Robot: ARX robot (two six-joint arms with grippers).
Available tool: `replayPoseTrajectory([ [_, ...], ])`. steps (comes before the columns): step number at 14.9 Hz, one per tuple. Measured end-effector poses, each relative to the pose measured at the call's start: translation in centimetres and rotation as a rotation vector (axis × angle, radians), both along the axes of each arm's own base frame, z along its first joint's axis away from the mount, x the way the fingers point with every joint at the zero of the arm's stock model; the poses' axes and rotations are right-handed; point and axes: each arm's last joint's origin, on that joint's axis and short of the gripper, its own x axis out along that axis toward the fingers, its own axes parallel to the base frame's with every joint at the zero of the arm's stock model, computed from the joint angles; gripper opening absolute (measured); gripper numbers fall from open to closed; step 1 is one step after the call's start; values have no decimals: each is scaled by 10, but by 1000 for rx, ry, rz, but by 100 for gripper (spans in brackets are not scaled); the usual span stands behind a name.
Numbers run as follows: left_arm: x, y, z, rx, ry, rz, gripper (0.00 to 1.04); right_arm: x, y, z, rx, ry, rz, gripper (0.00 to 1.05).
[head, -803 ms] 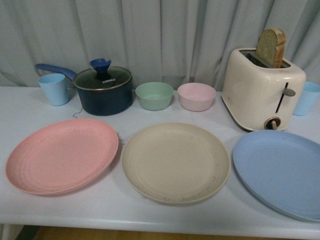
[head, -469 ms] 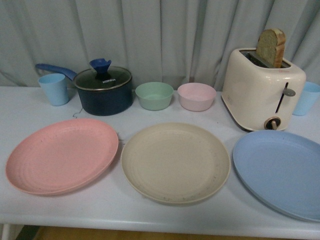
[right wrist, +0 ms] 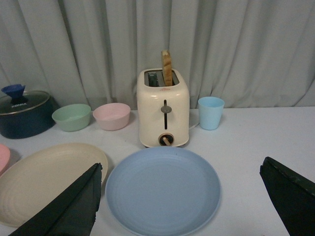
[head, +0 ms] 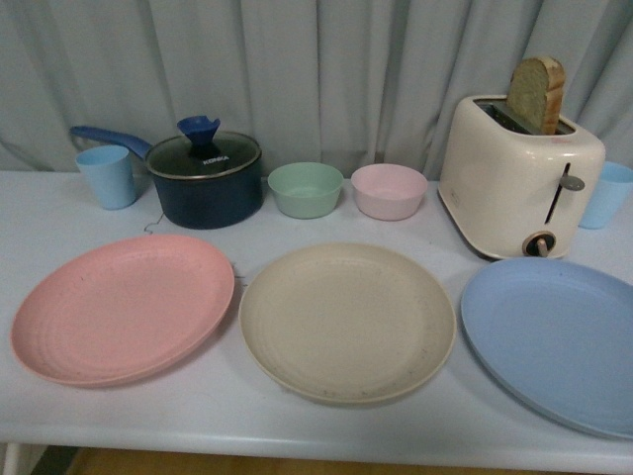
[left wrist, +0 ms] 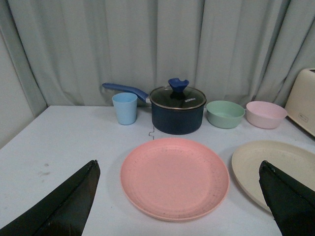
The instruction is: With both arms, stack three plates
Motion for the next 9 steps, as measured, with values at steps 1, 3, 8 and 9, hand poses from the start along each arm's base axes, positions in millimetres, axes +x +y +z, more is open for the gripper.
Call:
replayPoseTrajectory([
  [1,1,-2,-2,57,190,89,98,0,0,0,0,0,-1,98],
  [3,24,5,21,142,363,228,98,0,0,0,0,0,0,98],
  [8,118,6,46,116,522,40,98,0,0,0,0,0,1,98],
  [9,137,6,49,111,562,21,98,0,0,0,0,0,1,98],
])
